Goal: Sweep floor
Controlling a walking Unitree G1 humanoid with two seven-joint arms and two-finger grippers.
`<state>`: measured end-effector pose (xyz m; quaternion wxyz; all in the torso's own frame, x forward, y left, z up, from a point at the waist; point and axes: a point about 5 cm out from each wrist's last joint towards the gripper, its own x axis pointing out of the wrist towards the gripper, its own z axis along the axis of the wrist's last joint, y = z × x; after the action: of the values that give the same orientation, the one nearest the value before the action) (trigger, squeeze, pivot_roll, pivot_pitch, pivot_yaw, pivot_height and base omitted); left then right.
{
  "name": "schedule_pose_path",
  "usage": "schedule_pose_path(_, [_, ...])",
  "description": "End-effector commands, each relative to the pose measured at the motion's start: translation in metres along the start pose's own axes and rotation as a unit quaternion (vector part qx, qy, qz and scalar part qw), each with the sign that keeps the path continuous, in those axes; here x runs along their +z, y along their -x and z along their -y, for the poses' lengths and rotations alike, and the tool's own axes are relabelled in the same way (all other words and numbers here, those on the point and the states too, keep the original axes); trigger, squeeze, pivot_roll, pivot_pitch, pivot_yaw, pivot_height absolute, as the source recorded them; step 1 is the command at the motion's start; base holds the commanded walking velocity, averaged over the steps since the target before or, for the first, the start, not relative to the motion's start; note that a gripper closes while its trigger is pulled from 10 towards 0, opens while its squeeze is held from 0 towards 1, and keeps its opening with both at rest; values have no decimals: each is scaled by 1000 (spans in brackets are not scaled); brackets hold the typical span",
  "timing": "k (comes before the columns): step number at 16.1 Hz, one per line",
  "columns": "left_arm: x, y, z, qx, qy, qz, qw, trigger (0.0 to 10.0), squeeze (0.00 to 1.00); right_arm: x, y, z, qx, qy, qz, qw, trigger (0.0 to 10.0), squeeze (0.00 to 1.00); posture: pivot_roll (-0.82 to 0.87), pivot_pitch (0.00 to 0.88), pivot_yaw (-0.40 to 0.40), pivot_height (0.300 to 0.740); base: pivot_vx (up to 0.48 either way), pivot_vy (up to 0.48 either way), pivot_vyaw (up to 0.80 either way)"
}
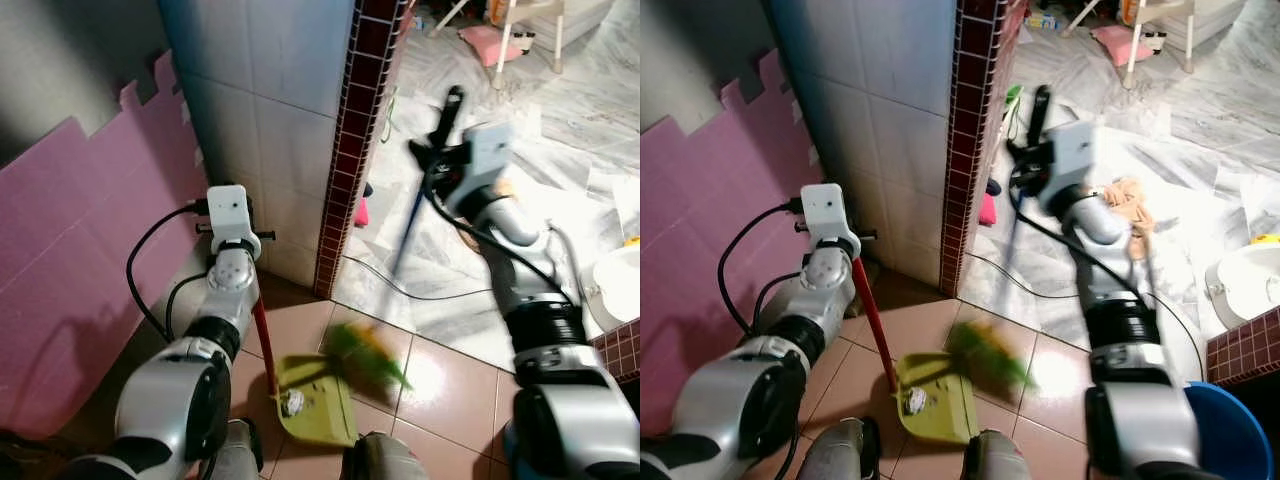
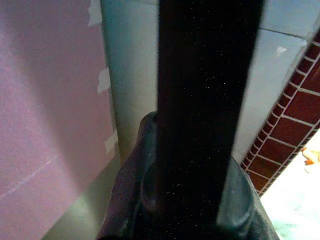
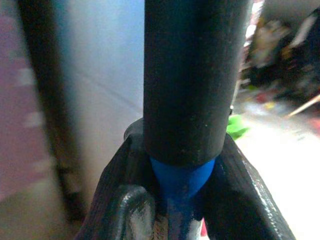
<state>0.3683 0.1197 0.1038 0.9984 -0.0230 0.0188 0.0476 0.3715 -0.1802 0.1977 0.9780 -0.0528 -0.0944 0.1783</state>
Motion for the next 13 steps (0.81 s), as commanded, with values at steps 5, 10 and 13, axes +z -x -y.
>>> schedule_pose_path(5, [35,-13,4,-44,48,56,996,10000,0,10,5,27,-118,64,34,990,10000,0,-160,0,-30,740,0,0,0])
schedule_pose_path(10, [77,-7,4,-122,24,194,973,10000,0,-35,22,-9,-211,1,14,977,10000,0,-62,0,-21,740,0,0,0])
schedule_pose_path(13, [79,2,-1,-149,3,210,966,10000,0,-48,22,-39,-211,-31,12,977,10000,0,-23,0,-2,740,0,0,0])
